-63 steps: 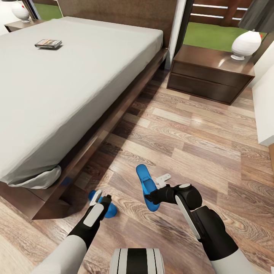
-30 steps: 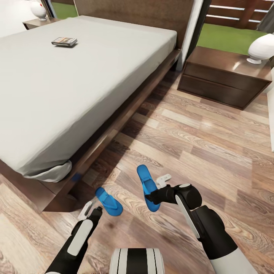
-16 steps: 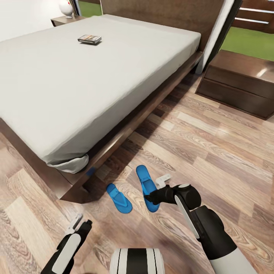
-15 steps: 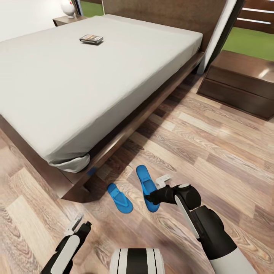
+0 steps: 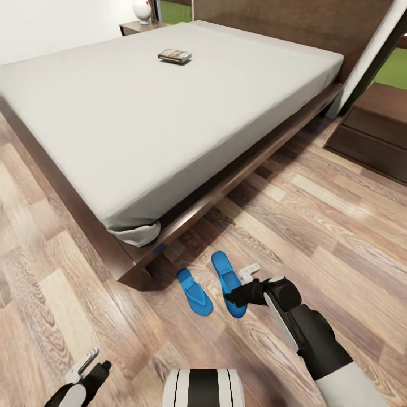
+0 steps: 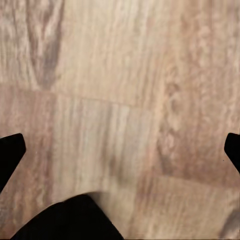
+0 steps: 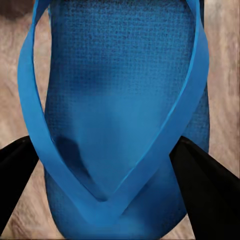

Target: In the bedroom, move the book from the bed onto either nightstand, and place the two sandals side by side next to the bed.

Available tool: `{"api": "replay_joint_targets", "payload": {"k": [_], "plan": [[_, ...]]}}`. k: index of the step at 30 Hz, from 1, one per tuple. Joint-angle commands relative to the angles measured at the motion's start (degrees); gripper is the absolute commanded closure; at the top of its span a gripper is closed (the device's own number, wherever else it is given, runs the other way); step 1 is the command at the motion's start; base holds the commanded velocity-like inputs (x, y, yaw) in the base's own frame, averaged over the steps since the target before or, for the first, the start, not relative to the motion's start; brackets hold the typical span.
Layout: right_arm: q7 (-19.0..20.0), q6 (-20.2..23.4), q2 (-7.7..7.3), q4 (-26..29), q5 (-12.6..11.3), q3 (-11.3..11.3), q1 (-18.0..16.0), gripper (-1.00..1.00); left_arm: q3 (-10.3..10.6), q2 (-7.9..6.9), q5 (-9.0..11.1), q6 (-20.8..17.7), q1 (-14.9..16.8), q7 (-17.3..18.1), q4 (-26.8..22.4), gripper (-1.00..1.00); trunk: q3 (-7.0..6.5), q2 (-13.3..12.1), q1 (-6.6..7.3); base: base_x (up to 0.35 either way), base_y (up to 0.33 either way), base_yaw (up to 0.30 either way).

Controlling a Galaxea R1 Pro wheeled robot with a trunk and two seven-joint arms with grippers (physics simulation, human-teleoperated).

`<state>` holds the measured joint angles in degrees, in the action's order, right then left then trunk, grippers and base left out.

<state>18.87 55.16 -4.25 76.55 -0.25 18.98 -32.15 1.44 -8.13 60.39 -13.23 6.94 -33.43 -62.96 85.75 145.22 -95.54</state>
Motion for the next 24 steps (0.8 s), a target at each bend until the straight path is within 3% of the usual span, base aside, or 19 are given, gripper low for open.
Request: {"api": "replay_joint_targets", "payload": {"k": [1, 2, 6, 10, 12, 13, 15, 17, 20, 24], "plan": [[-0.02, -1.55, -0.50, -1.41, -0.01, 0.18, -0.38, 1.00, 0.06, -0.65, 0.40, -0.66, -0.82, -0.43, -1.19, -1.00, 0.03, 0.02, 0.01, 0.000, 0.000, 0.285], [0.08, -6.38, -1.57, -6.00, 1.48, 0.37, -2.62, 1.00, -0.44, -1.81, 0.58, -2.63, -2.97, -0.55, -4.23, -1.00, 0.04, 0.02, 0.01, 0.000, 0.000, 0.285], [1.00, -10.65, -3.14, -13.21, 2.81, 0.93, -7.82, 1.00, -1.99, -2.64, 0.75, -4.67, -5.93, -0.63, -8.16, -1.00, 0.07, 0.02, 0.01, 0.000, 0.000, 0.285], [6.07, -15.80, -5.01, -17.45, 5.13, 2.66, -10.74, 1.00, -2.94, -2.93, 0.61, -5.07, -8.55, -0.46, -9.76, -1.00, 0.11, 0.02, 0.01, 0.000, 0.000, 0.180], [9.26, -17.89, -5.09, -18.73, 8.46, 3.37, -11.29, 1.00, -3.13, -2.98, 0.61, -5.22, -9.22, -0.35, -10.09, -1.00, 0.12, 0.02, 0.01, 0.000, 0.000, 0.078], [9.26, -17.89, -5.09, -18.73, 8.46, 3.37, -11.29, 1.00, -3.13, -2.98, 0.61, -5.22, -9.22, -0.35, -10.09, -1.00, 0.12, 0.02, 0.01, 0.000, 0.000, 0.061], [11.28, -19.03, -5.03, -20.60, 11.27, 3.66, -11.85, 1.00, -3.25, -3.01, 0.65, -5.45, -9.59, -0.39, -10.68, -1.00, 0.13, 0.02, 0.01, 0.000, 0.000, 0.035], [12.10, -19.41, -4.98, -21.94, 12.38, 3.77, -12.50, 1.00, -3.43, -3.05, 0.67, -5.66, -9.89, -0.49, -11.91, -1.00, 0.13, 0.02, 0.01, 0.000, 0.000, 0.022], [13.95, -19.90, -4.81, -25.56, 13.58, 3.99, -14.21, 1.00, -5.31, -3.01, 0.79, -6.35, -11.48, -0.55, -15.25, -1.00, 0.57, 0.04, -0.04, 0.000, 0.000, 0.011], [15.28, -20.21, -3.11, -30.52, 14.31, 4.23, -16.40, 1.00, -6.59, -2.81, 0.73, -6.76, -12.45, -0.38, -16.91, -1.00, 1.46, 0.10, -0.14, 0.000, 0.000, 0.004]]}}
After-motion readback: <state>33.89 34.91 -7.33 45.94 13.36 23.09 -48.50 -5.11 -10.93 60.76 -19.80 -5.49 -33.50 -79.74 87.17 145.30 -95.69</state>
